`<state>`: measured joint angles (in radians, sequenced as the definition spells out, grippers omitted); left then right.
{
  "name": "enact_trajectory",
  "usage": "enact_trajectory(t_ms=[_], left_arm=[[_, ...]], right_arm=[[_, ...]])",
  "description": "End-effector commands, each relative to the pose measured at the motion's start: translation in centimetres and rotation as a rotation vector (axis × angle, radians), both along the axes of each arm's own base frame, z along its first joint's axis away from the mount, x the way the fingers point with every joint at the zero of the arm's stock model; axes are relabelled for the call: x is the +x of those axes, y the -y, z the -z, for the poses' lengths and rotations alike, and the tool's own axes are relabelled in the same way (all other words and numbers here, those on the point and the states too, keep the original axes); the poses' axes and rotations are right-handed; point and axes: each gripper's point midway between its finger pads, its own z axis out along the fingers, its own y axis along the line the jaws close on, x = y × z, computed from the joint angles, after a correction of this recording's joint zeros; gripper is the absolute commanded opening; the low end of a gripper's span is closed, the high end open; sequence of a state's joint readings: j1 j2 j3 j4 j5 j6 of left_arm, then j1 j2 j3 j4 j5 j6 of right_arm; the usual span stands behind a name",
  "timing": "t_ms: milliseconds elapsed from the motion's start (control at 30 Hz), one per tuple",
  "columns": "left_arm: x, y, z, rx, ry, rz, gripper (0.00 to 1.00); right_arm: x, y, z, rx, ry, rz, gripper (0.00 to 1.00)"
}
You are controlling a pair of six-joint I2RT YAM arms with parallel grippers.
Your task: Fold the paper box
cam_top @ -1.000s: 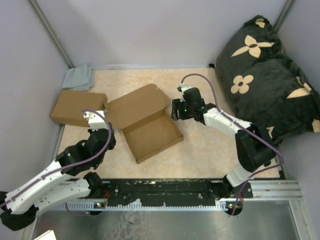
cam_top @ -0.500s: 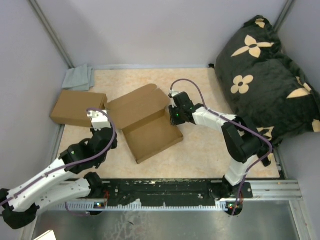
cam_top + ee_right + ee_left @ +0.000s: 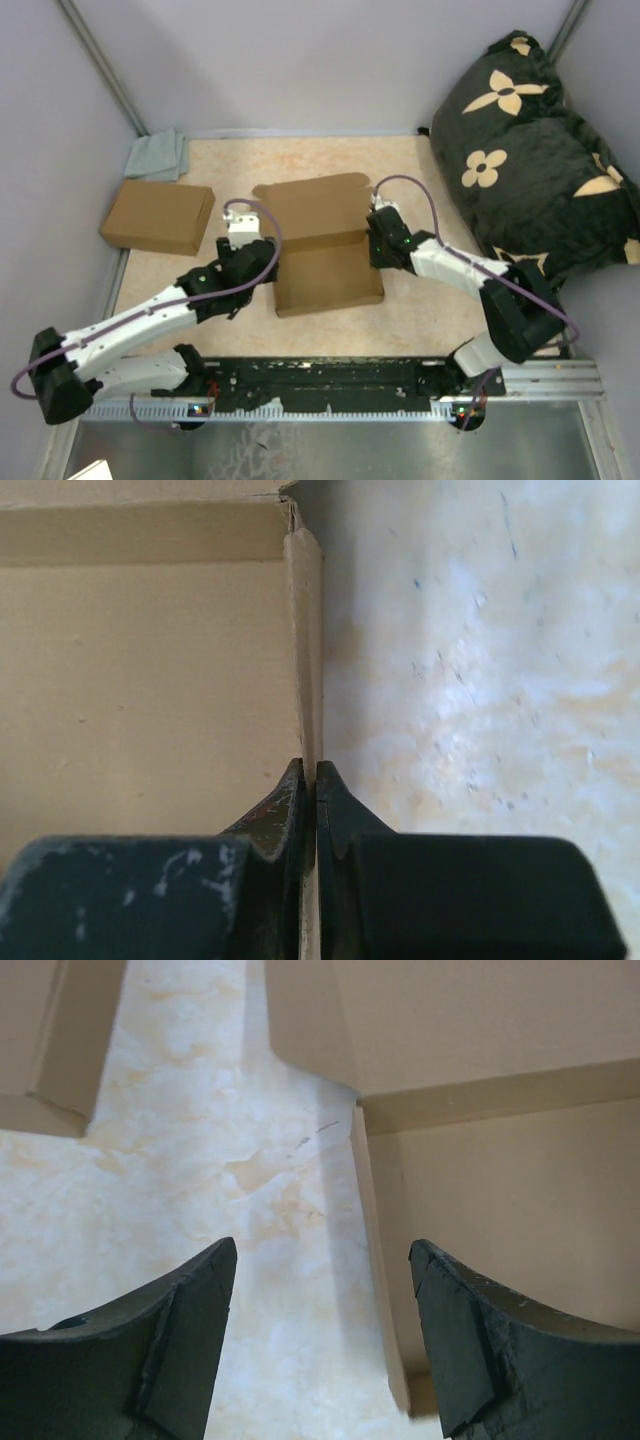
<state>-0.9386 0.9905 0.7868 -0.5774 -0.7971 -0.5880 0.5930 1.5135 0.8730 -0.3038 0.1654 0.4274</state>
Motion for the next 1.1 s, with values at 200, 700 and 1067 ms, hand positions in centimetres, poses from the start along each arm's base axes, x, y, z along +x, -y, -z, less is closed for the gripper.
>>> enact_trajectory(t_ms=[200,700,1067], left_arm=[[7.3,5.0,1.3,-0.11,-0.035,0.0,0.76],[11.5,1.8,3.2,-0.369,-0.081,-0.037,0.78],[14.3,1.2,6.2,-0.404,-0.148,-0.051,0.76]], right_arm=[[-4.0,3.1,-1.2,0.05,0.05,0.082,0.01],[-1.8,4.6,-4.7,0.044,0.105,0.12,0.97],[7.3,7.8,-7.4,0.327,0.081,0.207,0.99]])
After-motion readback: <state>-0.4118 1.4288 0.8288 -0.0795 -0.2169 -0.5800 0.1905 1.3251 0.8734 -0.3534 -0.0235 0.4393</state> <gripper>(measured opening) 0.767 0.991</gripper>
